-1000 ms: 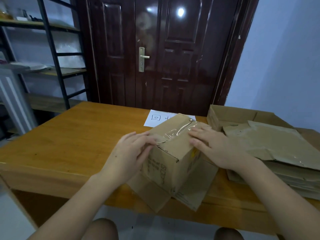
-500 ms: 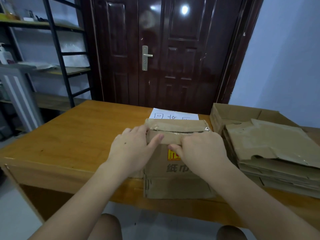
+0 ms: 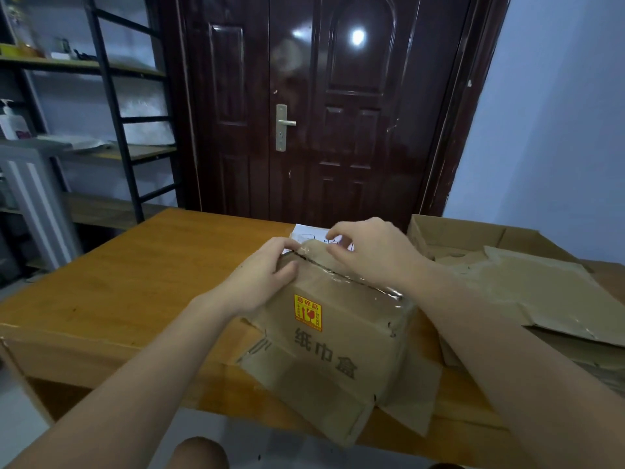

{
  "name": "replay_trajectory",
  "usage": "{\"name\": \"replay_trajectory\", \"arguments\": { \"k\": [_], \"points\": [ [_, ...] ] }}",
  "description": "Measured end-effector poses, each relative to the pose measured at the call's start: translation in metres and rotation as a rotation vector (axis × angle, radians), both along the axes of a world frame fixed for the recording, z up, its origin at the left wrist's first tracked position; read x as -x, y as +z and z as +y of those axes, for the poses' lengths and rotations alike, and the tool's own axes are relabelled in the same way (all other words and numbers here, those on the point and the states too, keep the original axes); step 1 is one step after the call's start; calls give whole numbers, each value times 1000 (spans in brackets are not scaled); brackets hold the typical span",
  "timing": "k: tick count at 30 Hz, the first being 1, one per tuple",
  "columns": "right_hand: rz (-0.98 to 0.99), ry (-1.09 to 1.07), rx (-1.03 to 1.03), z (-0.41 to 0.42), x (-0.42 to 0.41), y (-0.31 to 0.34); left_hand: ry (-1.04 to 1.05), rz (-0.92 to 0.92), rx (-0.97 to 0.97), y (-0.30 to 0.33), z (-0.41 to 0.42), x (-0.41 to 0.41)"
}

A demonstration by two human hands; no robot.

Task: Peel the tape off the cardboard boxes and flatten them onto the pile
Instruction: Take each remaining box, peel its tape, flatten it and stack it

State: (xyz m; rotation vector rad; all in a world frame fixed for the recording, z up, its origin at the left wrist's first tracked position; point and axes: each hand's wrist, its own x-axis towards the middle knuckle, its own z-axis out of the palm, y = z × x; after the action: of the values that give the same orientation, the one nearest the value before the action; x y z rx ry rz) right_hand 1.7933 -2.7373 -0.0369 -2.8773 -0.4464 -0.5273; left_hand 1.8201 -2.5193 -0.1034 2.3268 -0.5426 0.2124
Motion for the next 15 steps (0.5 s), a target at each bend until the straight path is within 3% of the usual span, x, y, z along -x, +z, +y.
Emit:
{"name": "replay_trajectory", "arguments": {
  "k": [4, 9, 15],
  "points": [
    [329, 138, -306, -9, -52, -15, -73, 4, 100, -2, 0, -13],
    [400, 207, -396, -19, -75, -21, 83, -33, 225, -6, -11, -18],
    [395, 217, -389, -13, -81, -25, 357, 72, 177, -3, -48, -5]
  ]
}}
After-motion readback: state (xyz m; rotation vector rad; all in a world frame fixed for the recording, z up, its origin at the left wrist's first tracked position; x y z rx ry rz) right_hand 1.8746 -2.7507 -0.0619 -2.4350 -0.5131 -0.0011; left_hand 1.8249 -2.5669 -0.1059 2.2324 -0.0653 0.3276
